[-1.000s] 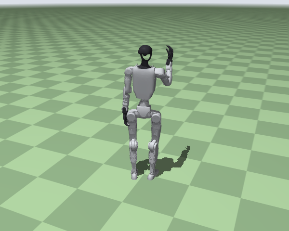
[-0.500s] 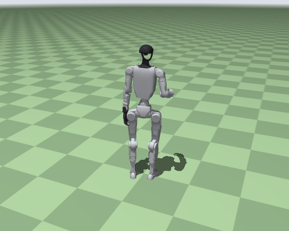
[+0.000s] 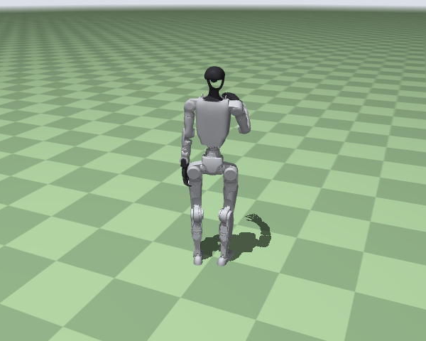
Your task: Upper body actions
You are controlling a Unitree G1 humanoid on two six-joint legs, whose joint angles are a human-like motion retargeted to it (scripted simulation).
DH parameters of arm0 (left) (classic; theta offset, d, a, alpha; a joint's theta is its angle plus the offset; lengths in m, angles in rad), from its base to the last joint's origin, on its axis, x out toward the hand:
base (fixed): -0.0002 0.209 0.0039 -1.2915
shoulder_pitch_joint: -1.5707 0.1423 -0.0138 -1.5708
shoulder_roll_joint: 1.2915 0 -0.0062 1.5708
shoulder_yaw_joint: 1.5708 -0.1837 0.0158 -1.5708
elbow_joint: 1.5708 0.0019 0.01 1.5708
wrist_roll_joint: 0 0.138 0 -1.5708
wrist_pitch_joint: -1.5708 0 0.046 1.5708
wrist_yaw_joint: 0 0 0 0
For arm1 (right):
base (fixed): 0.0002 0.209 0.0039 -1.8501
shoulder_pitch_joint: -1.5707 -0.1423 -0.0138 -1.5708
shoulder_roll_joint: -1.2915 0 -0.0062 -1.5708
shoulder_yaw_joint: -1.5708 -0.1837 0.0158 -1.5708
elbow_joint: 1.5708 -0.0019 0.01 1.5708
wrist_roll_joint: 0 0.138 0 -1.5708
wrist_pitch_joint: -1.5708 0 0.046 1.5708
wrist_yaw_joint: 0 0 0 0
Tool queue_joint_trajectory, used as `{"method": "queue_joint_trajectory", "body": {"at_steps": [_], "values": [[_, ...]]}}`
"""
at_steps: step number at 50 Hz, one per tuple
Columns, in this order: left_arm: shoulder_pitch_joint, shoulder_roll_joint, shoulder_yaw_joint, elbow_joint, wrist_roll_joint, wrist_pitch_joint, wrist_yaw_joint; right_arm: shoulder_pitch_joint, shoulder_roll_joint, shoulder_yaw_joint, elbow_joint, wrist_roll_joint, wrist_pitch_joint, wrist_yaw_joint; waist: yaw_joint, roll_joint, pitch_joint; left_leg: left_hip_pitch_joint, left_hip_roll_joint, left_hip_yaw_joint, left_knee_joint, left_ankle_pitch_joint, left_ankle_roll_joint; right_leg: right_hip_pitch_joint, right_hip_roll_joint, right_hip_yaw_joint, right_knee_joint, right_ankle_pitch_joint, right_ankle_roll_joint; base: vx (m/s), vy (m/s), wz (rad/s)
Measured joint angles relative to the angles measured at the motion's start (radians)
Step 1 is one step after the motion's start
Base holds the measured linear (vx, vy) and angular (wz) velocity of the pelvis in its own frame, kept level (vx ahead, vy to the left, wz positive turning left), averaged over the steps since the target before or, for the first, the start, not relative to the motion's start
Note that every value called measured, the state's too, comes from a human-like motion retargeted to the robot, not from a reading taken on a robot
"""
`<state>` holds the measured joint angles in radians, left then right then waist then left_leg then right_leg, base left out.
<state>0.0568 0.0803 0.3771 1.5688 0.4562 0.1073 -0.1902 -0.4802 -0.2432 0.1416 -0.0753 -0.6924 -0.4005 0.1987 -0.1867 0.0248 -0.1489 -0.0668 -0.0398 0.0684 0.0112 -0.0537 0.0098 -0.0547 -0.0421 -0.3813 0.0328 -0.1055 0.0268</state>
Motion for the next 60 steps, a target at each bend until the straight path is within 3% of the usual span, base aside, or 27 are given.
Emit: {"method": "queue_joint_trajectory", "body": {"at_steps": [5, 11, 17, 23, 27, 32, 37, 43, 48, 55, 57, 60], "values": [[0.001, -0.002, 0.010, 0.002, 0.000, -0.001, 0.003, 0.041, 0.023, -0.009, -0.006, 0.070, -0.020, -0.071, -0.004, 0.000, -0.003, 0.000, -0.008, -0.026, -0.003, 0.004, 0.003, 0.010, -0.002, -0.020, -0.003, -0.006, 0.002, 0.04, 0.00, 0.26], [0.000, 0.003, 0.019, 0.015, -0.031, -0.001, -0.001, 0.140, -0.005, -0.093, -0.147, 0.080, -0.004, -0.389, -0.031, 0.003, -0.007, -0.011, -0.009, -0.038, 0.004, 0.002, -0.002, 0.008, -0.007, -0.035, -0.004, -0.009, 0.004, 0.01, 0.00, 0.08], [0.007, 0.002, 0.008, 0.014, -0.017, 0.001, 0.001, 0.251, -0.008, -0.228, -0.268, 0.019, 0.119, -0.762, -0.032, 0.006, -0.012, -0.007, -0.002, 0.003, 0.003, -0.007, -0.004, -0.003, -0.003, -0.003, -0.005, -0.004, 0.000, 0.01, 0.00, -0.35], [0.007, -0.003, -0.004, 0.006, 0.011, 0.002, 0.004, 0.303, 0.051, -0.410, -0.276, 0.006, 0.300, -0.928, -0.020, 0.011, -0.002, -0.001, 0.012, 0.056, 0.004, -0.011, -0.007, -0.011, 0.005, 0.041, -0.003, 0.005, -0.002, -0.01, 0.00, -0.45], [0.004, -0.001, -0.010, 0.003, 0.012, 0.000, -0.002, 0.274, 0.098, -0.509, -0.220, 0.195, 0.383, -0.861, -0.020, 0.012, 0.000, -0.003, 0.015, 0.066, 0.005, -0.013, -0.008, -0.016, 0.006, 0.050, -0.002, 0.007, -0.002, 0.00, 0.00, -0.06], [0.009, -0.001, -0.012, 0.004, 0.000, -0.001, -0.006, 0.290, 0.089, -0.530, -0.225, 0.315, 0.359, -0.748, -0.025, 0.010, 0.002, 0.002, 0.013, 0.063, 0.003, -0.015, -0.008, -0.014, 0.005, 0.044, -0.003, 0.006, -0.002, 0.00, 0.00, 0.00], [0.009, -0.001, -0.011, 0.006, -0.012, 0.001, -0.005, 0.319, 0.064, -0.433, -0.274, 0.243, 0.275, -0.706, -0.026, 0.010, 0.002, 0.006, 0.014, 0.064, 0.002, -0.016, -0.008, -0.013, 0.007, 0.045, -0.002, 0.006, -0.003, 0.00, 0.00, 0.00], [0.009, 0.001, -0.020, 0.003, 0.004, 0.002, -0.001, 0.289, 0.039, -0.238, -0.279, 0.250, 0.162, -0.549, -0.012, 0.007, 0.000, 0.008, 0.017, 0.070, 0.002, -0.014, -0.007, -0.011, 0.010, 0.053, -0.001, 0.006, -0.004, 0.00, 0.00, 0.00], [0.008, 0.000, -0.011, 0.001, 0.005, 0.002, 0.000, 0.178, 0.020, -0.147, -0.182, 0.173, 0.152, -0.407, -0.011, 0.005, -0.002, 0.010, 0.015, 0.058, 0.002, -0.012, -0.005, -0.007, 0.010, 0.045, 0.001, 0.005, -0.004, 0.00, 0.00, 0.04], [0.002, -0.002, 0.005, 0.002, -0.009, 0.003, -0.004, 0.065, 0.028, -0.112, -0.008, 0.081, 0.218, -0.218, -0.015, 0.006, 0.001, 0.014, 0.005, 0.028, -0.001, -0.009, 0.001, 0.002, 0.006, 0.021, 0.001, 0.001, -0.001, -0.02, 0.01, 0.22], [-0.002, -0.001, 0.007, -0.001, -0.005, 0.002, -0.002, 0.083, 0.023, -0.119, -0.044, 0.082, 0.207, -0.250, -0.009, 0.001, 0.004, 0.011, 0.001, 0.020, 0.001, -0.007, 0.001, 0.005, 0.003, 0.016, -0.001, 0.000, -0.001, 0.04, -0.02, 0.22], [-0.002, 0.002, -0.002, 0.002, -0.006, -0.001, 0.001, 0.144, 0.015, -0.134, -0.099, 0.080, 0.160, -0.419, -0.007, -0.003, -0.001, 0.005, -0.006, 0.000, 0.001, -0.006, 0.002, 0.007, -0.001, -0.002, -0.003, -0.003, 0.001, 0.05, -0.01, 0.35]]}}
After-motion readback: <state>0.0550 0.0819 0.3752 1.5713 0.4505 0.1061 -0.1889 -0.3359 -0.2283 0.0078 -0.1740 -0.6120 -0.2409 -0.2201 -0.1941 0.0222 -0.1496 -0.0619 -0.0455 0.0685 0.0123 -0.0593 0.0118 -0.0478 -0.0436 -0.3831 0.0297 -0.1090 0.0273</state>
